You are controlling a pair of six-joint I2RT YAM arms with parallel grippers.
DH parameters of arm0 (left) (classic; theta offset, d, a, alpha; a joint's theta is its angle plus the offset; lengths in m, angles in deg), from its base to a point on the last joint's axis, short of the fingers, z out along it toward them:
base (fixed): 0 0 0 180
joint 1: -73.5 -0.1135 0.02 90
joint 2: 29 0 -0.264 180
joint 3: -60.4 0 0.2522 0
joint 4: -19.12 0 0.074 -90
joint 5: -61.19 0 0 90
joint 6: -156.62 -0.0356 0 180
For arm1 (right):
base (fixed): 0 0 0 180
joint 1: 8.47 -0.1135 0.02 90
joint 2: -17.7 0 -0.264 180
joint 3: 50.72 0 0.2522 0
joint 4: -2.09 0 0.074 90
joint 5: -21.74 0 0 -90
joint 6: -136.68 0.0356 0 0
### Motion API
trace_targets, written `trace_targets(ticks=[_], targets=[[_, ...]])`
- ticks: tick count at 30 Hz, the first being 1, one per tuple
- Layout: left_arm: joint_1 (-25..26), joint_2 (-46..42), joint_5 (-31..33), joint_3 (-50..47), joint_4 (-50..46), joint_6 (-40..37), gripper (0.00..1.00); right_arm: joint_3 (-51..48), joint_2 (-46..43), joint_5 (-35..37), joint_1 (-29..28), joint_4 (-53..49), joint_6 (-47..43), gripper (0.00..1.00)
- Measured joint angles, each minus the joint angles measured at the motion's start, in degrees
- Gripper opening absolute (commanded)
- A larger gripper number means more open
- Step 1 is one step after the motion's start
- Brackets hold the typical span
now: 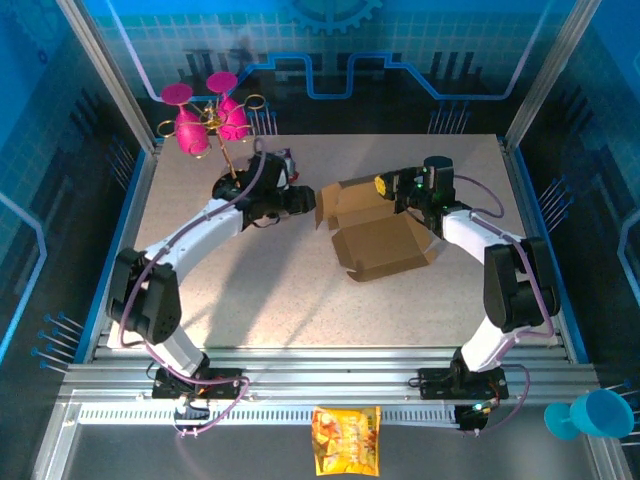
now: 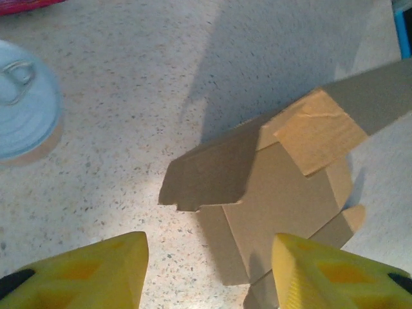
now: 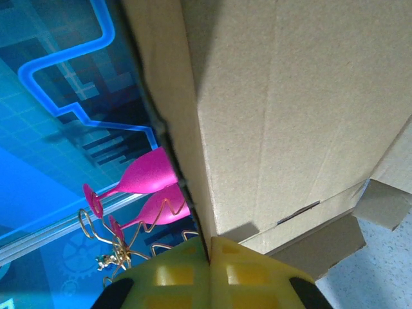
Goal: Fold the paper box
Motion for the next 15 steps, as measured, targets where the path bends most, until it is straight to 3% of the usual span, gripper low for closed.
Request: trace_targets(ticks=[9, 12, 15], targets=[[2.36, 9.11, 4.22, 9.07, -4.76, -8.31, 0.53, 0.20, 0.46, -0.09, 0.00, -0.20, -0.37, 0.00], [3.32, 11.34, 6.38, 10.43, -6.05, -9.88, 0.46, 0.42, 0.83, -0.13, 0.00, -0.22, -0.37, 0.00], [4.17, 12.76, 8.04, 10.64, -6.40, -9.92, 0.30, 0.63, 1.14, -0.26, 0.00, -0.15, -0.37, 0.00]])
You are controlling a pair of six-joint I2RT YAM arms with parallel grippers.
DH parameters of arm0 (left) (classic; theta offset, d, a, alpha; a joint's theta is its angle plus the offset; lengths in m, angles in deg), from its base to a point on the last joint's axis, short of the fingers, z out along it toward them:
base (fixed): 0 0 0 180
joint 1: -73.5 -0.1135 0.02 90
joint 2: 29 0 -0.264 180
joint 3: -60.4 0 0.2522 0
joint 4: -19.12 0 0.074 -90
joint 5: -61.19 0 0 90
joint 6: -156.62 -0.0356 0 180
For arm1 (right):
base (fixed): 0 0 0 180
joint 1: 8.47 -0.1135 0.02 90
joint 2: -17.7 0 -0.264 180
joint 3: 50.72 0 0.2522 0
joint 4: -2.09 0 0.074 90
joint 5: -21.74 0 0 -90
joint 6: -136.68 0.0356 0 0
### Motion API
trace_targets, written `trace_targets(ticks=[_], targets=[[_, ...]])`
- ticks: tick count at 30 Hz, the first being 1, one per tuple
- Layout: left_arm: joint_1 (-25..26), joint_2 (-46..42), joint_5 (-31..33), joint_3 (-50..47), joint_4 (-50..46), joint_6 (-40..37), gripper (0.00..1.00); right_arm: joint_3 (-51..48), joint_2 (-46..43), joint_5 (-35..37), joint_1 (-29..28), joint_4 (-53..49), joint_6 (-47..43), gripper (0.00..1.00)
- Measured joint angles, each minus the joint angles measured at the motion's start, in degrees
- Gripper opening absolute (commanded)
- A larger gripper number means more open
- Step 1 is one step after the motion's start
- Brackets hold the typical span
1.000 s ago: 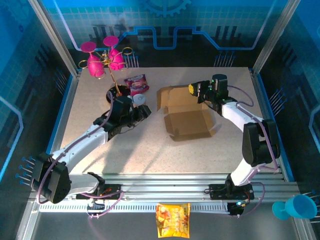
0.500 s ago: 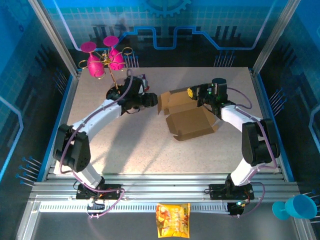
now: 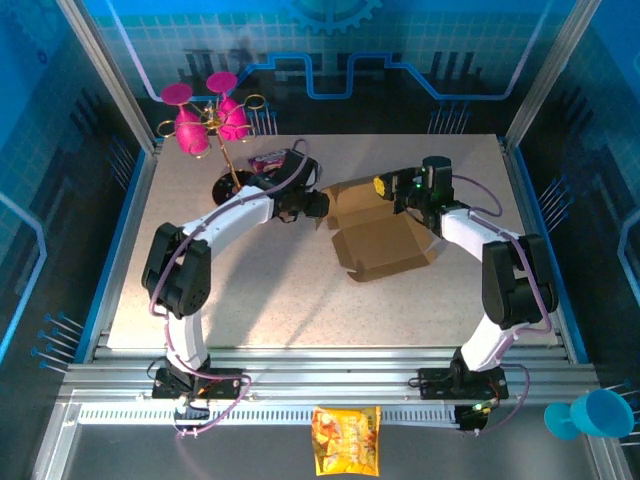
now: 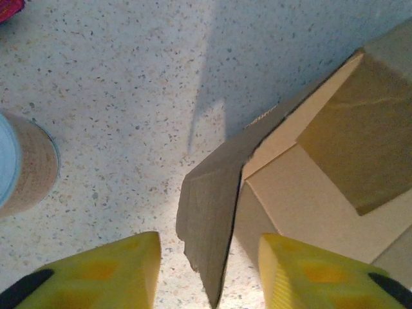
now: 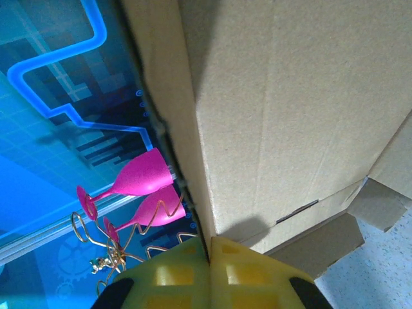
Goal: Fold the paper box
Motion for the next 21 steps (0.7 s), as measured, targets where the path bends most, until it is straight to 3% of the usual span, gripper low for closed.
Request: trace_targets(ticks=[5, 14, 17, 21], targets=[[0.37, 0.55, 2.12, 0.00, 0.59, 2.84, 0.06, -0.04, 0.17, -0.04, 0.00, 1.51, 0.02, 0.00], [1.92, 0.74, 4.66, 0.07, 1.70, 11.28, 0.01, -3.54, 0.63, -0.42, -0.33, 8.35, 1.22, 0.00], [2.54, 1.97, 5.90, 0.61, 1.62, 13.25, 0.05, -4.31, 0.76, 0.04, -0.39, 9.77, 1.64, 0.00], [2.73, 2.73, 6.19, 0.79, 1.75, 16.35, 0.36, -5.75, 0.85, 0.44, -0.50, 11.39, 1.77, 0.00]])
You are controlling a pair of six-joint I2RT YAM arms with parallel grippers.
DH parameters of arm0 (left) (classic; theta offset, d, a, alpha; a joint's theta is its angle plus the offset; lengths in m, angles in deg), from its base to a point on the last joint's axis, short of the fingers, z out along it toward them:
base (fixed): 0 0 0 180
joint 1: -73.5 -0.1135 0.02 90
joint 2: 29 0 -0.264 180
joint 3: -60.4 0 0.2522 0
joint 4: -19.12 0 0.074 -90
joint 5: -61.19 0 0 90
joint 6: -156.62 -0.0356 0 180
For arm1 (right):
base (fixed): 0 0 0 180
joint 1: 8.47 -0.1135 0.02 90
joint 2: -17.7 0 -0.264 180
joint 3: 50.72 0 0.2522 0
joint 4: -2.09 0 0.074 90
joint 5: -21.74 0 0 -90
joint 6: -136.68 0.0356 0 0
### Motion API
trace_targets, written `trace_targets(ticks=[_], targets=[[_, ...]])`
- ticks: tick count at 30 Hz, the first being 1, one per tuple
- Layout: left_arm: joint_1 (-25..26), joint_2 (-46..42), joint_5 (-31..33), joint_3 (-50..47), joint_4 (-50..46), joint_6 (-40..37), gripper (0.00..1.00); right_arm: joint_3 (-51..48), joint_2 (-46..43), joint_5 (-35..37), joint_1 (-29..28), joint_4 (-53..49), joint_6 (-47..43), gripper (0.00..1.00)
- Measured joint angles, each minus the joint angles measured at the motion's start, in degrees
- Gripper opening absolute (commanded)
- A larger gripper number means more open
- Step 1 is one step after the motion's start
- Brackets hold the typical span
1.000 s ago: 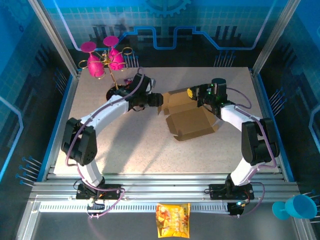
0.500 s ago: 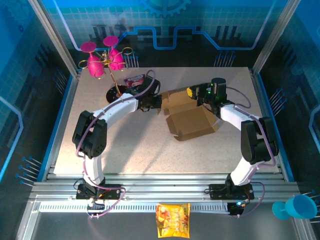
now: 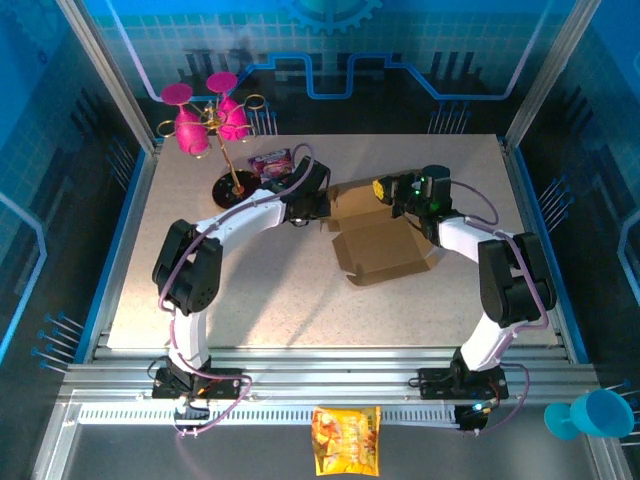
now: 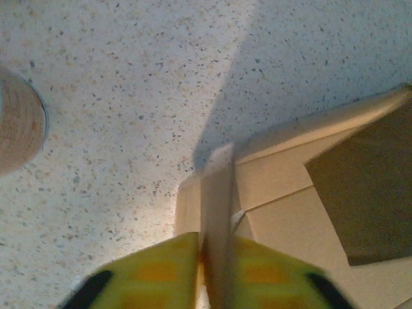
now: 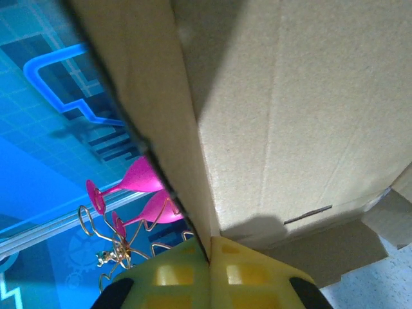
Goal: Fold the paper box
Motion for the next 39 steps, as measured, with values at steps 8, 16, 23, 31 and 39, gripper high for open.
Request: trace_targets(ticks=[8, 16, 23, 31, 39], targets=[[-1.11, -7.06, -2.47, -2.97, 0.52, 2.45, 0.60, -2.36, -0.02, -1.22, -0.07, 3.23, -3.17, 0.00], [-9.55, -23.37, -7.52, -10.86, 2.86, 2.60, 0.54, -6.60, 0.04, -3.65, 0.35, 10.38, -5.88, 0.00], [-10.80, -19.82, -12.41, -14.58, 3.48, 0.94, 0.37, -9.18, 0.57, -5.57, 0.68, 14.10, -7.39, 0.00], [-10.78, -12.50, -15.43, -14.53, 3.48, -4.87, 0.31, -10.21, 0.57, -7.82, 2.14, 14.97, -9.51, 0.00], [-7.63, -7.37, -16.04, -13.73, 4.90, -13.81, 0.34, -9.73, 0.59, -9.03, 2.62, 14.19, -10.12, 0.00]])
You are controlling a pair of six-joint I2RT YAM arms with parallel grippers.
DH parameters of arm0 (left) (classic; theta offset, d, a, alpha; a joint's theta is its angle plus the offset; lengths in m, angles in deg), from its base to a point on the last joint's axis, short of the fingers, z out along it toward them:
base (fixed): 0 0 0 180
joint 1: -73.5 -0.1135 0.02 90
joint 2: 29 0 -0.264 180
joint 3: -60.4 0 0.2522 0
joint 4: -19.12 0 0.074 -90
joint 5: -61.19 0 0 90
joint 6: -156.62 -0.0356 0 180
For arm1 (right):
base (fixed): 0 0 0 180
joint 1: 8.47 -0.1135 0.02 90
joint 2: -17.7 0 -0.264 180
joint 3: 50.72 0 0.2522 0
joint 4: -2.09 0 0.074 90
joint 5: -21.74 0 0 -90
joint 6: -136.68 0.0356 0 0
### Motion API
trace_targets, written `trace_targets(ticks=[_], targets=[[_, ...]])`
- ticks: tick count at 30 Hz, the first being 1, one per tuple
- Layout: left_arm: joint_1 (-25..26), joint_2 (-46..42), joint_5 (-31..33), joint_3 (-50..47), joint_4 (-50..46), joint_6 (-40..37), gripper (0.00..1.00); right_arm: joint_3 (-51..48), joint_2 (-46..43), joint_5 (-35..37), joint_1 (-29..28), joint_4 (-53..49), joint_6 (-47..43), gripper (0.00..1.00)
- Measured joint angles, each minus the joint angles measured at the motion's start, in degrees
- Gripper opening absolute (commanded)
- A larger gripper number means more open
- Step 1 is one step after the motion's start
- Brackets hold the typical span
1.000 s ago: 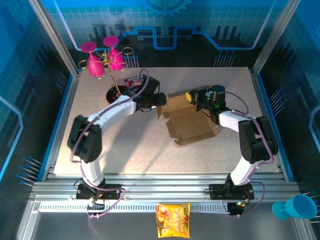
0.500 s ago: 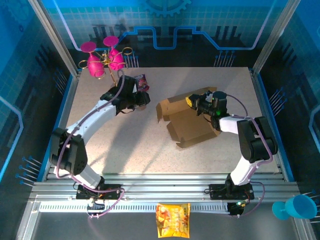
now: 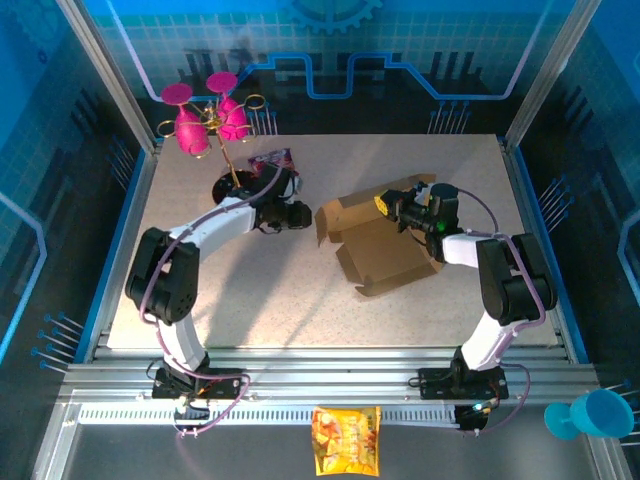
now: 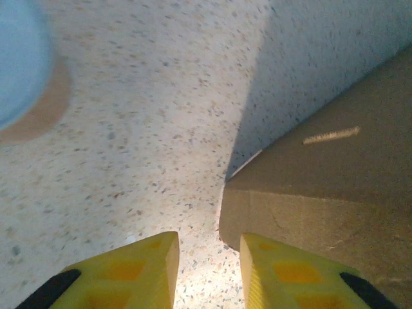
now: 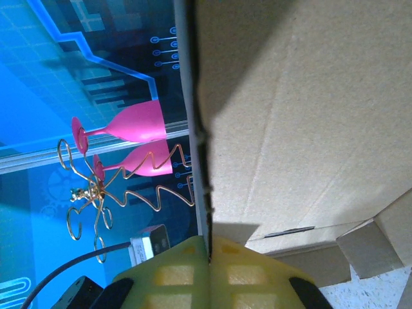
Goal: Fold the paper box
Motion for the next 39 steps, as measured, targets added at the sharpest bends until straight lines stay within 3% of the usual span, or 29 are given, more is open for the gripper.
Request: trace_targets(ticks=[9, 21, 39], targets=[[3.17, 1.62, -0.76, -0.48, 5.64, -8.20, 0.41, 0.46, 0.37, -1.05, 0.26, -0.55, -0.02, 0.00], [5.14, 1.64, -1.31, -3.72, 11.91, -9.57, 0.45, 0.46, 0.46, -1.01, 0.74, 0.09, 0.09, 0.00], [7.30, 0.55, -3.52, -13.62, 31.23, -12.17, 0.38, 0.48, 1.22, -1.88, 0.74, 1.29, 1.88, 0.00]])
